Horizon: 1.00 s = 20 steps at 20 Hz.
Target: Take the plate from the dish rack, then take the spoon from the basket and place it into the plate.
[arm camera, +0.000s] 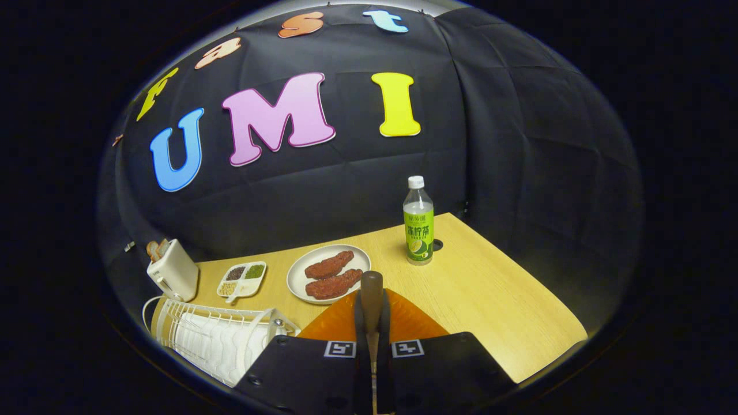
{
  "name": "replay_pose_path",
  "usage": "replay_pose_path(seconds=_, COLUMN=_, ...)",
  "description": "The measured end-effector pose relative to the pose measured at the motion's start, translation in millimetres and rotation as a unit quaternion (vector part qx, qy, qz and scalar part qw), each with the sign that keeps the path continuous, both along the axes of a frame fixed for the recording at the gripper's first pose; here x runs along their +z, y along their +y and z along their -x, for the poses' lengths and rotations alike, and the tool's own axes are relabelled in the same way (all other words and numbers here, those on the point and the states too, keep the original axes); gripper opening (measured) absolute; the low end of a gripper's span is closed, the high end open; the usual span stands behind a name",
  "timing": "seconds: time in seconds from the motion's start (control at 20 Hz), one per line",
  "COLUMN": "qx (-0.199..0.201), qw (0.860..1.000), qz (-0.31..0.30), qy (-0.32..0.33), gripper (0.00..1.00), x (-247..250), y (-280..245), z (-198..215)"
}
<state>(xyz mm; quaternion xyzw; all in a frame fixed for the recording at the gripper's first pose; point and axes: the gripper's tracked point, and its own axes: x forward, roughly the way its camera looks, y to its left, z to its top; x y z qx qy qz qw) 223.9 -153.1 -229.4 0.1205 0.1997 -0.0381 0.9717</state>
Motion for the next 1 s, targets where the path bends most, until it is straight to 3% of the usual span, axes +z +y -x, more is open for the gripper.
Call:
replay_pose_path(seconds=0.35, qx=-0.018, qw=0.999, qz=-0.043, qy=-0.026, gripper=0.08, x=103.9, y=13.5, z=51.9)
replay_pose_path(seconds=0.55, qx=-0.024, qw=0.997, qz=-0.067, qy=-0.022, gripper=0.08, x=126.8, y=44.0, z=105.8)
replay_pose_path(seconds=0.8, qx=-0.013, qw=0.994, qz=-0.103, qy=0.044, gripper=0.07, x=67.5, y=116.8, z=182.4)
replay_pose_path(seconds=1.0, qx=-0.018, qw=0.986, qz=-0.133, qy=0.096, gripper=0.08, x=4.7, y=157.5, z=215.5)
